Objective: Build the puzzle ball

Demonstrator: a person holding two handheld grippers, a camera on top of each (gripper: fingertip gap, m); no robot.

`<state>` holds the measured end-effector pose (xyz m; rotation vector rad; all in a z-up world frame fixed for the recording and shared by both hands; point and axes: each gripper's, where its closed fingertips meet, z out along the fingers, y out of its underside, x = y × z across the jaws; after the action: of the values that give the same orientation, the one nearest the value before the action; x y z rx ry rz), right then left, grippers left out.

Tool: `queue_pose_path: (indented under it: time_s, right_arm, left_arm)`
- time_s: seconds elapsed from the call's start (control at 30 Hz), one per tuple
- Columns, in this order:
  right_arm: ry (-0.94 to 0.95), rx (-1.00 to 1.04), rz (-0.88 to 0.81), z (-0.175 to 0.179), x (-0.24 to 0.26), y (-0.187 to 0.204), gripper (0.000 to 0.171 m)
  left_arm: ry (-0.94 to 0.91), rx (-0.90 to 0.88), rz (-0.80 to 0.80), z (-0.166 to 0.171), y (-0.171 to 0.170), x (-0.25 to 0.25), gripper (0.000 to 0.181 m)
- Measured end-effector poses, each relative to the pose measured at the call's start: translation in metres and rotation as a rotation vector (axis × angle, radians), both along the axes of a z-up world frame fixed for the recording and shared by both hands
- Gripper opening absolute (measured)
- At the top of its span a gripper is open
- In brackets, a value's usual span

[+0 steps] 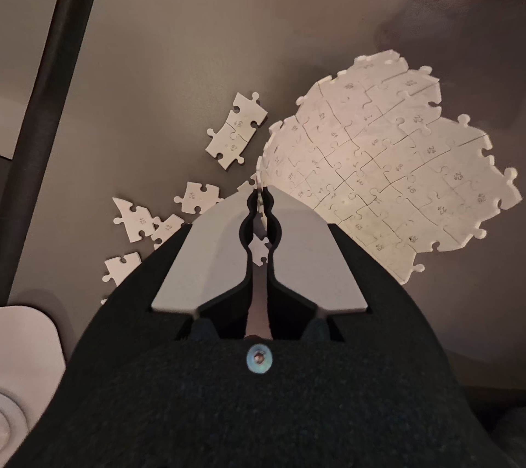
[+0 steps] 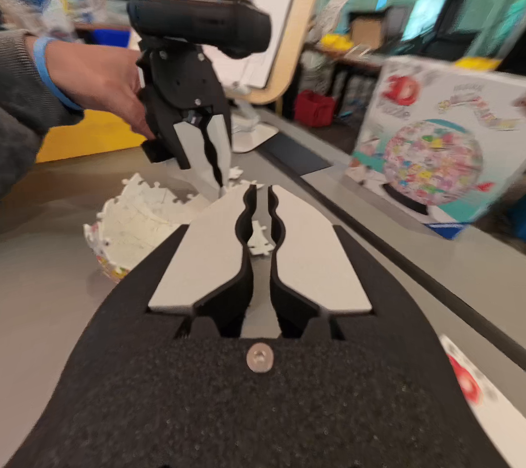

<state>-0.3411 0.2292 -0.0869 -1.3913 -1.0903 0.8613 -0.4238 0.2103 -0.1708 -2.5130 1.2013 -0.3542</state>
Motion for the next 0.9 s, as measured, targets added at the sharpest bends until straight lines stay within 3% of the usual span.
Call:
queue_pose_path:
  time_s: [0.1,0.17,0.23,0.33,0.57,0.77,0.9]
  right_arm:
    - [-0.233,-0.250,0.229,-0.018,-0.034,0.003,0.027]
    - [-0.409,-0.390,0.411,-0.039,-0.045,-0.007,0.031]
    - [-0.561,-0.418,0.456,-0.055,-0.047,-0.004,0.019]
    - [-0.678,-0.366,0.503,-0.067,-0.050,-0.006,0.017]
    - [-0.830,-0.225,0.513,-0.064,-0.054,0.002,0.013]
    - [-0.939,-0.282,0.584,-0.075,-0.057,0.007,0.017]
    - [-0.888,-0.364,0.687,-0.078,-0.062,-0.007,0.017]
  left_arm:
    - [-0.011,0.000,0.012,0.000,-0.001,-0.001,0.003]
    - [-0.013,0.000,0.016,0.000,-0.001,-0.002,0.003]
    - [-0.016,-0.001,0.018,0.000,-0.002,-0.002,0.003]
    - [-0.020,-0.006,0.021,-0.001,-0.002,-0.004,0.003]
    - [-0.042,-0.013,0.033,-0.001,-0.004,-0.006,0.003]
    - [-0.026,-0.005,0.036,-0.001,-0.004,-0.006,0.003]
    - [-0.027,0.000,0.043,0.000,-0.004,-0.006,0.003]
